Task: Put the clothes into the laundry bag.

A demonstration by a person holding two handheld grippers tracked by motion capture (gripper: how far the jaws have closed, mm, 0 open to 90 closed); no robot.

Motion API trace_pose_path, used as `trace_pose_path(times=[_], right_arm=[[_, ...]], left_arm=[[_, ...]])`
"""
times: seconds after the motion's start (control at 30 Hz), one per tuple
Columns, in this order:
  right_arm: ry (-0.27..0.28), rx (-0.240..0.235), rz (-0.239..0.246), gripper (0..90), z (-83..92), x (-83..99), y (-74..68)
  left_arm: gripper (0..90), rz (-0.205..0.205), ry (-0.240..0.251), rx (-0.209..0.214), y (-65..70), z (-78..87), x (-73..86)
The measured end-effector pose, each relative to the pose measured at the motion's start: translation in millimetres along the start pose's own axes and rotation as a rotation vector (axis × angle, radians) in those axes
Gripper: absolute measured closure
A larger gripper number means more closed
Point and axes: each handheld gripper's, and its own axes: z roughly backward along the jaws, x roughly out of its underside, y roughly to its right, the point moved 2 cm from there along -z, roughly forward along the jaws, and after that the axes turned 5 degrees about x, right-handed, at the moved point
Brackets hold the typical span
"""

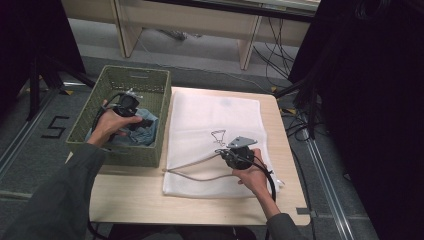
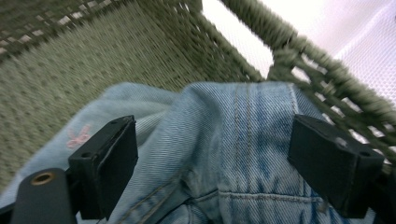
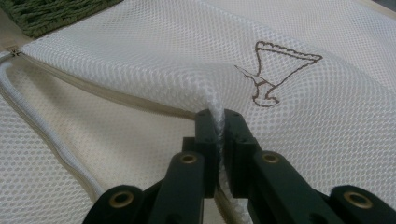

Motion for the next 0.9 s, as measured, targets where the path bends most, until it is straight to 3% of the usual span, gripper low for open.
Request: trace_pose_path(times=[0.03, 0.17, 0.2, 0.27, 0.3, 0.33, 0.37, 0.4, 0.43, 0.47, 0.5, 0.57, 0.7, 0.73, 0.77, 0.8, 0.9], right_arm=[[-0.004, -0.002, 0.0, 86.2, 0.2, 0.0, -0.1], [-0.006, -0.003, 0.008, 86.2, 0.1, 0.3, -0.2], [-0.015, -0.005, 0.013, 86.2, 0.5, 0.3, 0.0], [-0.014, -0.004, 0.009, 86.2, 0.4, 0.2, -0.3], [-0.014, -0.004, 0.009, 86.2, 0.3, 0.3, -0.5], [-0.014, -0.004, 0.009, 86.2, 0.3, 0.3, -0.5], [-0.012, 0.0, 0.004, 86.2, -0.2, 0.8, -0.9], [-0.013, -0.001, 0.008, 86.2, -0.2, 0.9, -0.8], [-0.013, -0.001, 0.008, 86.2, -0.2, 0.9, -0.8], [-0.012, 0.0, 0.009, 86.3, 0.0, 0.8, -0.8], [-0.012, 0.0, 0.01, 86.3, -0.1, 0.8, -0.7], [-0.013, 0.0, 0.009, 86.2, -0.3, 0.9, -0.7], [-0.011, 0.001, 0.011, 86.2, -0.1, 0.8, -0.7], [-0.011, 0.0, 0.009, 86.3, -0.1, 0.8, -0.6], [-0.013, -0.001, 0.014, 86.3, -0.2, 1.0, -0.4], [-0.012, 0.002, 0.009, 86.2, -0.4, 0.9, -0.8], [-0.012, 0.0, 0.01, 86.2, -0.1, 0.9, -1.2]], left_arm=[[14.7, -0.001, -0.043, 0.001, -0.4, -0.6, 0.2], [14.4, 0.023, -0.065, 0.01, -3.9, -11.1, 5.3], [36.1, 0.016, -0.143, 0.045, -5.0, -17.4, 11.1], [56.3, 0.021, -0.151, -0.024, -5.8, -23.7, 13.6], [63.2, 0.025, -0.134, -0.056, -6.3, -25.2, 13.1], [70.3, 0.025, -0.134, -0.056, -6.3, -25.2, 13.1], [72.8, 0.027, -0.128, -0.092, -8.9, -22.2, 8.5], [74.9, 0.032, -0.091, -0.115, -10.7, -20.0, 5.9], [79.6, 0.032, -0.091, -0.115, -10.7, -20.0, 5.9], [80.8, 0.044, -0.072, -0.147, -14.6, -13.8, 1.8], [81.1, 0.083, -0.012, -0.199, -21.4, -5.4, -2.8], [81.1, 0.1, -0.005, -0.234, -30.1, 4.6, -4.7], [76.9, 0.145, 0.01, -0.236, -37.8, 13.4, -2.6], [76.9, 0.172, 0.022, -0.218, -38.6, 14.2, -1.2], [56.8, 0.205, 0.002, -0.152, -38.8, 12.0, 2.0], [48.5, 0.214, -0.029, -0.122, -38.6, 12.4, 3.0], [24.5, 0.203, -0.037, -0.104, -39.1, 10.7, 7.2]])
